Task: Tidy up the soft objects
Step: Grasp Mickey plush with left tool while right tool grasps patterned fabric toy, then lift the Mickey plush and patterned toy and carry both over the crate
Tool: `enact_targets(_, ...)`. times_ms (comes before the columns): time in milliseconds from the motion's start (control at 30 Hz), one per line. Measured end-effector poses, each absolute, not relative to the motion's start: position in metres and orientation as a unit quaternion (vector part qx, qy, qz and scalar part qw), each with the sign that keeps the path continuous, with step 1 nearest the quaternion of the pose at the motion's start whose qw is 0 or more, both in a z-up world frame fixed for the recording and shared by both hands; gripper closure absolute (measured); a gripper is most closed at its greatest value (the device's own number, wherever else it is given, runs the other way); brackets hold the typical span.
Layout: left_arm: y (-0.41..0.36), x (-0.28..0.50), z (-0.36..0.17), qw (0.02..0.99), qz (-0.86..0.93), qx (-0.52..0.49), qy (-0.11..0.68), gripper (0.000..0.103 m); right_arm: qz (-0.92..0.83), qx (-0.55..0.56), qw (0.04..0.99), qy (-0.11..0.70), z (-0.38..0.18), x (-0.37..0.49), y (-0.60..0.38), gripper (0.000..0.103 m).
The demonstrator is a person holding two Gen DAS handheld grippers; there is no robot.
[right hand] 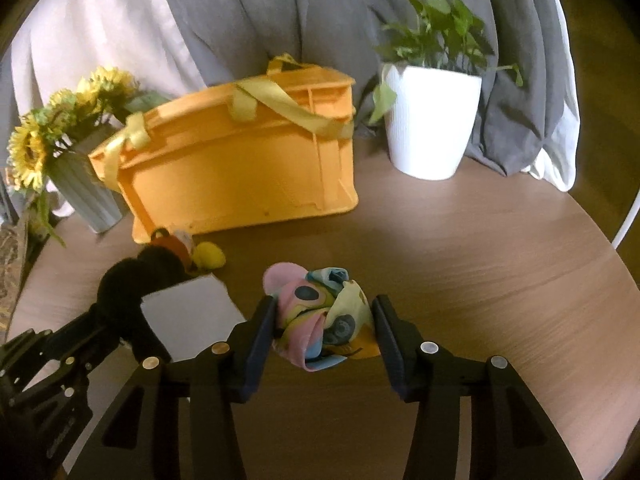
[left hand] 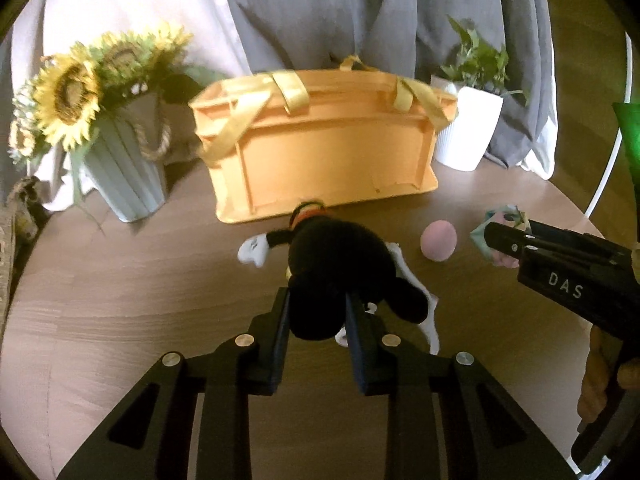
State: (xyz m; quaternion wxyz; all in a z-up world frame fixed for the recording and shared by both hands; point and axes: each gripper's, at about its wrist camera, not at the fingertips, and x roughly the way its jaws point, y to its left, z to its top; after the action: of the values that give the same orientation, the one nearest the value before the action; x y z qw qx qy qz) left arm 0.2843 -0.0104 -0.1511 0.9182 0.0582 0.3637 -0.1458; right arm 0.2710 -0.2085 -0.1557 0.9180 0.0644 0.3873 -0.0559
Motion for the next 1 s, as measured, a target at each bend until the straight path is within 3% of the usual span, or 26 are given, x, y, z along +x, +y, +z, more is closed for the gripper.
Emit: enact_targets(1000,0.018,0.236,-0.038,0.969,-0.118,0.008,0.218,0.079,0.004,0.051,0.959,0.279,-0.052,0.239,-0.182,0.053)
